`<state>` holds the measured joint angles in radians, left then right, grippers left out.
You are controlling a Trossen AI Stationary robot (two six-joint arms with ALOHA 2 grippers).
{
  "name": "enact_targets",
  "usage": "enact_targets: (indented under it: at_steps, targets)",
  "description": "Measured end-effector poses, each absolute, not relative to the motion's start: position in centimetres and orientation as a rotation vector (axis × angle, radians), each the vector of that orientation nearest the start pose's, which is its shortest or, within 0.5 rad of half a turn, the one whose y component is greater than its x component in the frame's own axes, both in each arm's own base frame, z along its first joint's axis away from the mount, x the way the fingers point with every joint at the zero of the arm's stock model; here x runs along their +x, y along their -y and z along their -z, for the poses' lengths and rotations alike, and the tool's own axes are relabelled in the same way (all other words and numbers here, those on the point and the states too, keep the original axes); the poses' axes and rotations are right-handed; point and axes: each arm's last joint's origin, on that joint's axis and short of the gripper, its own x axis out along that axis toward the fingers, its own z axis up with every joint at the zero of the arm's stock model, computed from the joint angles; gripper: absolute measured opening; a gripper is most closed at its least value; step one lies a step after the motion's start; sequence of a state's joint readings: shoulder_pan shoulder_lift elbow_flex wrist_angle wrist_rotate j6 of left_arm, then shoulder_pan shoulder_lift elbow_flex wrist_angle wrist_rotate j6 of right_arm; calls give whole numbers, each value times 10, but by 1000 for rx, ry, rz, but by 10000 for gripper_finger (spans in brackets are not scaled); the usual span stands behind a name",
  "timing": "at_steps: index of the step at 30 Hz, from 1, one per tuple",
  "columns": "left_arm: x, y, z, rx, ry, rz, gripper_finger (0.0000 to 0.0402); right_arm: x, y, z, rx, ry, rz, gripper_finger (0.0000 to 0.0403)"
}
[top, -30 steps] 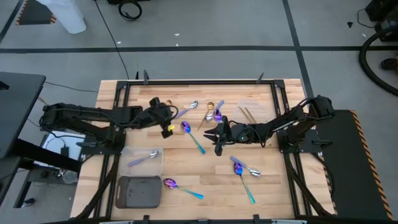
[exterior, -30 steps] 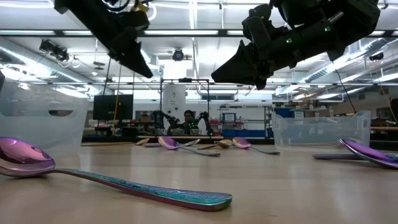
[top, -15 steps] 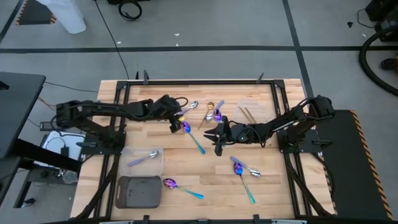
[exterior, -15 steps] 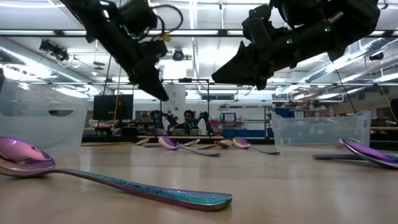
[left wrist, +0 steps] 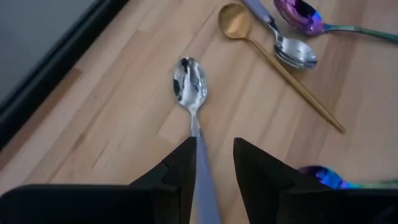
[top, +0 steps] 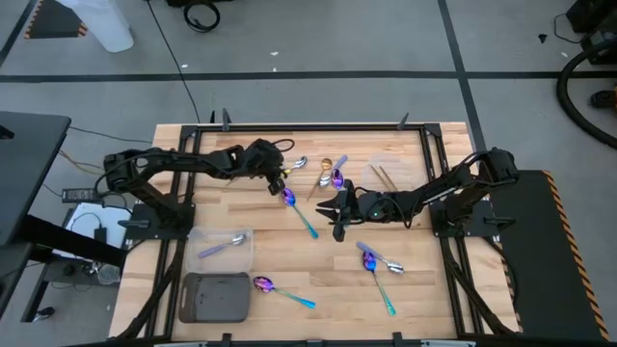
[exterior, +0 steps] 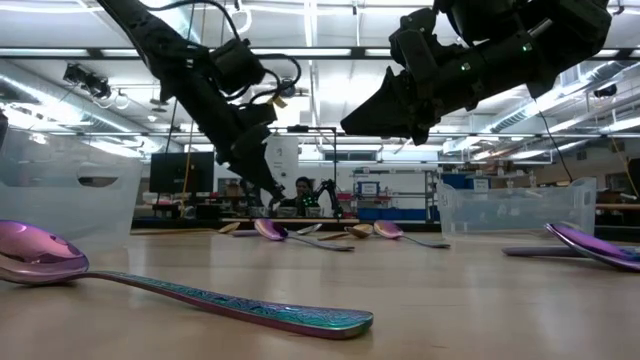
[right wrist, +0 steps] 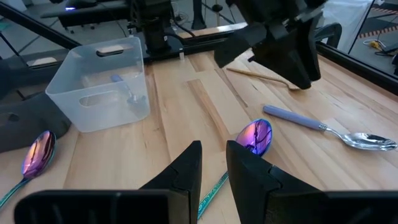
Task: Sort silverware by color (type)
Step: Put the purple spoon into the bottom transparent bin
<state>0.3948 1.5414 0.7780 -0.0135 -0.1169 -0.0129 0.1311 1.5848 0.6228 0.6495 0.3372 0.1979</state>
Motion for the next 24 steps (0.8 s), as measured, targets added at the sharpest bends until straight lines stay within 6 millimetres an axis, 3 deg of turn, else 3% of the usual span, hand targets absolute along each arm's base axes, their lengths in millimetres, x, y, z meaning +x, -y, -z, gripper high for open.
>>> enact_targets:
  at_steps: [13, 24]
  targets:
    - [283, -142, -142, -169, -779, -517, 114, 302, -31, -172, 127, -282, 215, 84]
    - [288, -147, -121, -223, -787, -505, 131, 302, -31, -172, 127, -286, 212, 84]
